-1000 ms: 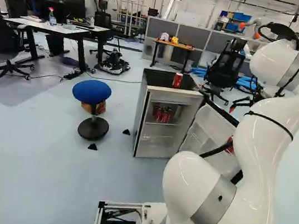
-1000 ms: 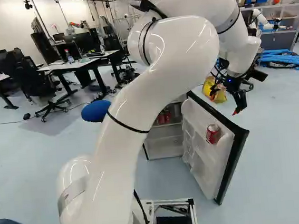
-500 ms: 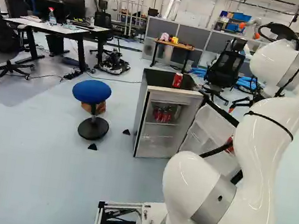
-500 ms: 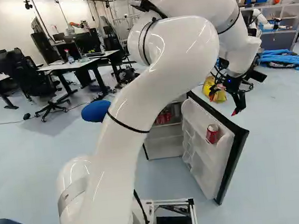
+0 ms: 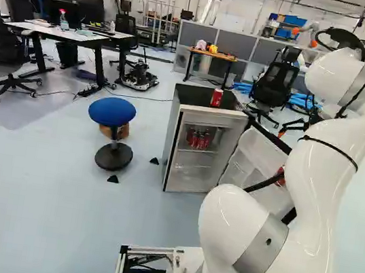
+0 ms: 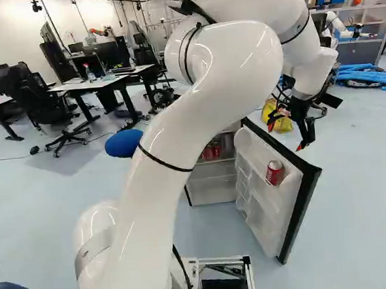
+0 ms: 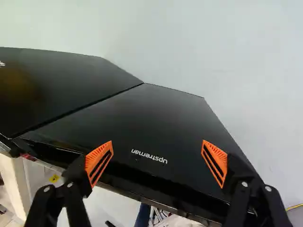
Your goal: Grab a drink from the fridge
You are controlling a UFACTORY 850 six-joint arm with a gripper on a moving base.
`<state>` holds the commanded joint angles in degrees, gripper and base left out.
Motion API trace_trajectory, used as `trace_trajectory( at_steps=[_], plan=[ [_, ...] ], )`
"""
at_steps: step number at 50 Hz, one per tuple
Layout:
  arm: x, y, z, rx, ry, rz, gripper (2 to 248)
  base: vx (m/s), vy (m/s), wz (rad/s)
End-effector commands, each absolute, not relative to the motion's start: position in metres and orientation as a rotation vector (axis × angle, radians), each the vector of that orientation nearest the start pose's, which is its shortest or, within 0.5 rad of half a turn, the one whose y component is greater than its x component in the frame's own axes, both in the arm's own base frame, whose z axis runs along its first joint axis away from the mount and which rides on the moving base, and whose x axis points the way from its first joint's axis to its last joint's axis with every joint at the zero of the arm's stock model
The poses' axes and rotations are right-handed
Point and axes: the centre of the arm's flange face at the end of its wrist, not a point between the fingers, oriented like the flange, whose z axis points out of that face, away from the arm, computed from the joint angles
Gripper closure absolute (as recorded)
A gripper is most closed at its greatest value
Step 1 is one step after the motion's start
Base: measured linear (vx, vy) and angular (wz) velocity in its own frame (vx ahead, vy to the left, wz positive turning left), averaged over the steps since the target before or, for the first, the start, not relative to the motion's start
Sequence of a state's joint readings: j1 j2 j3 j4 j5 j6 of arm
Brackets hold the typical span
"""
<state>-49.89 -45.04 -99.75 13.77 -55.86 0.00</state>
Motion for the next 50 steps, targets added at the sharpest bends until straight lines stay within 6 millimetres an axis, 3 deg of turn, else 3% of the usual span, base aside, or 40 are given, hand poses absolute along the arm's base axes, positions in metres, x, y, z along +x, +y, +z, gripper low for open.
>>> trace_trajectory(
  at_steps=[14,50],
  plan=[
    [0.474,-0.535,0.409,-2.578,1.426,-0.066,3,0.0,0.0,0.0],
    [0.467,-0.532,0.408,-2.57,1.432,-0.052,3,0.0,0.0,0.0]
  ],
)
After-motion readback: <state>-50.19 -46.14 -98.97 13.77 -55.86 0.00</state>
